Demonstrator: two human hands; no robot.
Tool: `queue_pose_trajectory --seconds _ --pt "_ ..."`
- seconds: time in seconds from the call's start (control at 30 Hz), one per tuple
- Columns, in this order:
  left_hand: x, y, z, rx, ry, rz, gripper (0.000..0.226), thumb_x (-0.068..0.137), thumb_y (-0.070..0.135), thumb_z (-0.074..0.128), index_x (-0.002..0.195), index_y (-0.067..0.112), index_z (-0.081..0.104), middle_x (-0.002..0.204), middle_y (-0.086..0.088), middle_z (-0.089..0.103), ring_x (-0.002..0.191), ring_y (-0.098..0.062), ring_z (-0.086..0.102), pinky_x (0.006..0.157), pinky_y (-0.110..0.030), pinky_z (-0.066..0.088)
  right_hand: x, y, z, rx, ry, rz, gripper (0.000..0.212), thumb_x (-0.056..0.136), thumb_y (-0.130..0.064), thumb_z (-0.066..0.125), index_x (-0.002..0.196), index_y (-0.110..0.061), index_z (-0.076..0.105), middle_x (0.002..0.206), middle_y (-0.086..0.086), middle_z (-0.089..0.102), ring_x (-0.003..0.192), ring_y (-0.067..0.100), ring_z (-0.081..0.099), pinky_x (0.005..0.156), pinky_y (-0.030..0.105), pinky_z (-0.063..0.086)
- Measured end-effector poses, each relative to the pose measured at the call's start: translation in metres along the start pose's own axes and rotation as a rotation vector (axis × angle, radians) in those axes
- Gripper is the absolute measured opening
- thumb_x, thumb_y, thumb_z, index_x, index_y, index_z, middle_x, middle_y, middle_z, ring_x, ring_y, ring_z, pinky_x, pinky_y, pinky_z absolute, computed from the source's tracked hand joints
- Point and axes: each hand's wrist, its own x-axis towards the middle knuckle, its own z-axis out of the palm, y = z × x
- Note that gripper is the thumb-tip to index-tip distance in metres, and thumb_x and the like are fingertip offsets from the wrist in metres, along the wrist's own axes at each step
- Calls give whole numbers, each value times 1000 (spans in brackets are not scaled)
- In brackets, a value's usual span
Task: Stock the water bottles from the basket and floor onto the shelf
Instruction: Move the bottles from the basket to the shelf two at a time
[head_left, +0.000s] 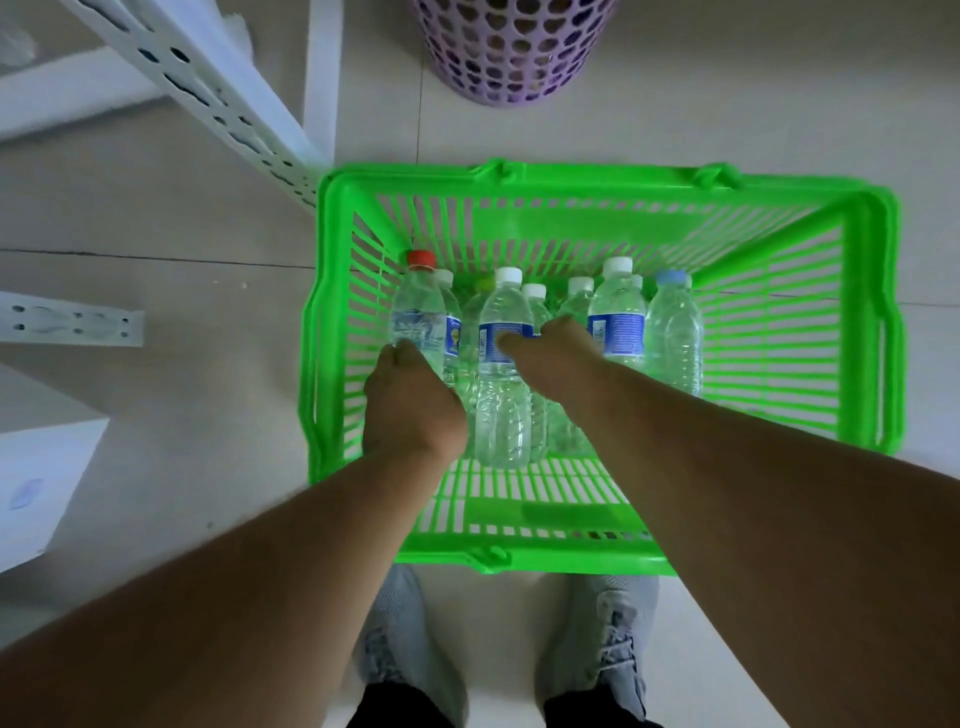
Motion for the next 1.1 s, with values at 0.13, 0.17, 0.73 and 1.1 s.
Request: queue_pose_trajectory --seconds 0.13,0.17,0.73,1.1 --pt "10 3 12 117 84 -2 73 89 34 67 142 -3 34 137 -21 46 125 -36 45 106 -40 34 14 -3 13 37 51 37 50 77 -59 71 76 -16 46 53 -5 47 28 3 44 30 11 25" --pt "10 4 16 122 105 -14 78 88 37 68 144 -4 31 138 -22 45 126 -36 44 107 -40 33 16 -4 16 14 82 29 51 74 -62 71 72 -18 45 53 -5 50 33 4 48 31 12 27" --pt "27 -1 42 -211 -38 -293 70 77 45 78 124 2 47 122 -18 62 107 -36 64 74 -34 48 17 -1 8 84 64 34 43 71 -57 73 73 -20 52 54 -6 45 42 10 42 34 14 25" --pt "-55 6 -59 -543 -30 -104 41 71 39 84 100 18 64 90 5 68 79 -10 65 56 -17 40 -81 -32 -73 214 177 -222 24 71 -46 77 81 -26 70 61 -17 66 52 -4 59 42 15 41"
